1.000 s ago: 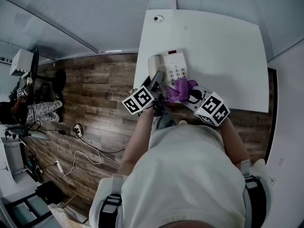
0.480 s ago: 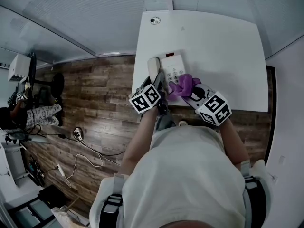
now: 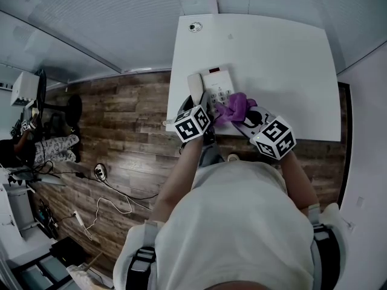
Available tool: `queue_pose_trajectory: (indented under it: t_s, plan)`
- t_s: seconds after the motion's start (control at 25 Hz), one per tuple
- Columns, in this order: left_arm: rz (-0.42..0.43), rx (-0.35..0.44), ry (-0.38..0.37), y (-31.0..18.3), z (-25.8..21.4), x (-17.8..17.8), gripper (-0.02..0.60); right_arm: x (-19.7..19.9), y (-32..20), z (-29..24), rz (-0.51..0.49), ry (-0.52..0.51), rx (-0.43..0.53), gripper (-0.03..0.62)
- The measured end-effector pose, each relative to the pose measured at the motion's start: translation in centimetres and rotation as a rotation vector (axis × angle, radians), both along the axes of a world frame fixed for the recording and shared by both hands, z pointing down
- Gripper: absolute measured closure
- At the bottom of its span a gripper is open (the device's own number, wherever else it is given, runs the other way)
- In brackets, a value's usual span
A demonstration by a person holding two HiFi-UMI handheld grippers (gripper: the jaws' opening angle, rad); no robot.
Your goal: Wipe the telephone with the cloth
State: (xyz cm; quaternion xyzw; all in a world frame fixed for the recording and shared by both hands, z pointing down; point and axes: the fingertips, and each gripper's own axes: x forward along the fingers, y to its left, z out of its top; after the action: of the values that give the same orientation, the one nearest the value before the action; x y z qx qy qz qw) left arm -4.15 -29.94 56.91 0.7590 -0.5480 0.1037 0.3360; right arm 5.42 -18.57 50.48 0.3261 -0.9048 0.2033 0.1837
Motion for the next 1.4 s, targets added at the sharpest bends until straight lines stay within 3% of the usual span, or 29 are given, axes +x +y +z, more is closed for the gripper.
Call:
queue_pose_trajectory:
  t_s: [0.32, 0.56, 0.68, 0.76, 0.84, 1.04, 1.4]
  plan:
    - [-0.006, 0.003, 0.026, 1.3, -0.5, 0.0, 0.336, 0.4, 0.6, -0.3, 0.012, -0.024, 0.01, 0.479]
    - [-0.033, 0.054, 0.055, 3.1, -2.8, -0.6, 0.339, 0.3, 0.9, -0.6, 0.043, -0.044, 0.043, 0.479]
    - [-0.045, 0.098, 0.015, 4.5, -4.1, -1.2, 0.391, 0.5, 1.1, -0.8, 0.078, -0.054, 0.051, 0.479]
    - [-0.054, 0.123, -0.024, 5.6, -4.7, -1.6, 0.48, 0.6, 1.3, -0.8, 0.102, -0.064, 0.05, 0.479]
    - [-0.053, 0.135, -0.042, 6.6, -5.2, -1.8, 0.526, 0.6, 1.4, -0.9, 0.117, -0.066, 0.052, 0.479]
    - [-0.027, 0.118, -0.01, 9.3, -5.2, -1.6, 0.558, 0.1, 2.2, -1.4, 0.122, -0.083, 0.064, 0.479]
    - [0.009, 0.082, 0.02, 13.1, -4.5, -2.4, 0.561, -1.8, 4.1, -2.0, 0.099, -0.094, 0.07, 0.479]
